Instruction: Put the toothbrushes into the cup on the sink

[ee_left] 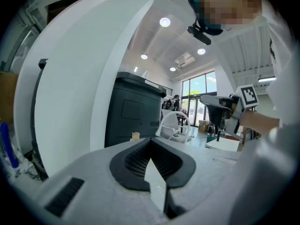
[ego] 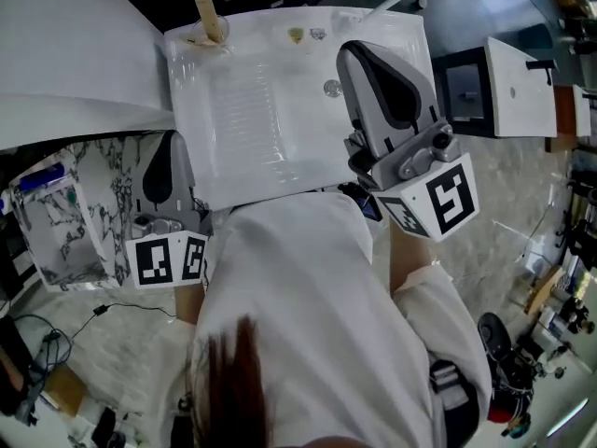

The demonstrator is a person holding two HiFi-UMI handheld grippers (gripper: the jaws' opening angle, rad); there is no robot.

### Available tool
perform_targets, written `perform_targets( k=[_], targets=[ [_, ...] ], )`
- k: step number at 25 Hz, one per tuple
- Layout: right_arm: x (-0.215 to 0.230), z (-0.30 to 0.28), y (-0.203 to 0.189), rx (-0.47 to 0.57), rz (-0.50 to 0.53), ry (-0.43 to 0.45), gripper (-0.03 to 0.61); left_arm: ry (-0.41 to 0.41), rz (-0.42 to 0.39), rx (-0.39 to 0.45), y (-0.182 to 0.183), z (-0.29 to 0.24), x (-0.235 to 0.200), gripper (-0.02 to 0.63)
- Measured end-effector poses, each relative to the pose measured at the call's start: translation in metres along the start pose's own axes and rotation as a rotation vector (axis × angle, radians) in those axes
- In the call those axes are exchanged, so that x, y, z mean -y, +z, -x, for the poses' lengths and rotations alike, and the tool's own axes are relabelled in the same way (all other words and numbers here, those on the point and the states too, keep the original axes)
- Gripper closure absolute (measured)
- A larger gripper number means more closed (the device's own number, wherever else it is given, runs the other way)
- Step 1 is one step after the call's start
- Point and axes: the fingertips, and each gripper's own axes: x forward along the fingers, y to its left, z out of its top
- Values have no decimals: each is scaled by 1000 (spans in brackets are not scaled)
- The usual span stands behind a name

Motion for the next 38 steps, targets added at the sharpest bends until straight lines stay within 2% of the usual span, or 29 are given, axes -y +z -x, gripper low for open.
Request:
perform_targets(
  k=[8, 13, 18, 22, 27, 38],
  targets=[
    [15, 61, 1, -35, -26, -129, 566, -42, -4, -8, 2, 3, 15, 598],
    [7, 86, -6, -45, -51, -177, 566, -85, -14, -1, 7, 4, 24, 598],
    [-3, 99, -47, -152, -60, -182, 566, -108, 11, 16, 11, 7, 27, 598],
    [1, 101, -69, -183, -98, -207, 566, -110, 23, 28, 12, 7, 28, 598],
    [-3, 91, -75, -187, -99, -189, 566, -128, 25, 39, 15, 10, 33, 598],
    [-2, 101, -81, -218, -109, -170, 566, -99, 14, 21, 12, 16, 32, 598]
  ],
)
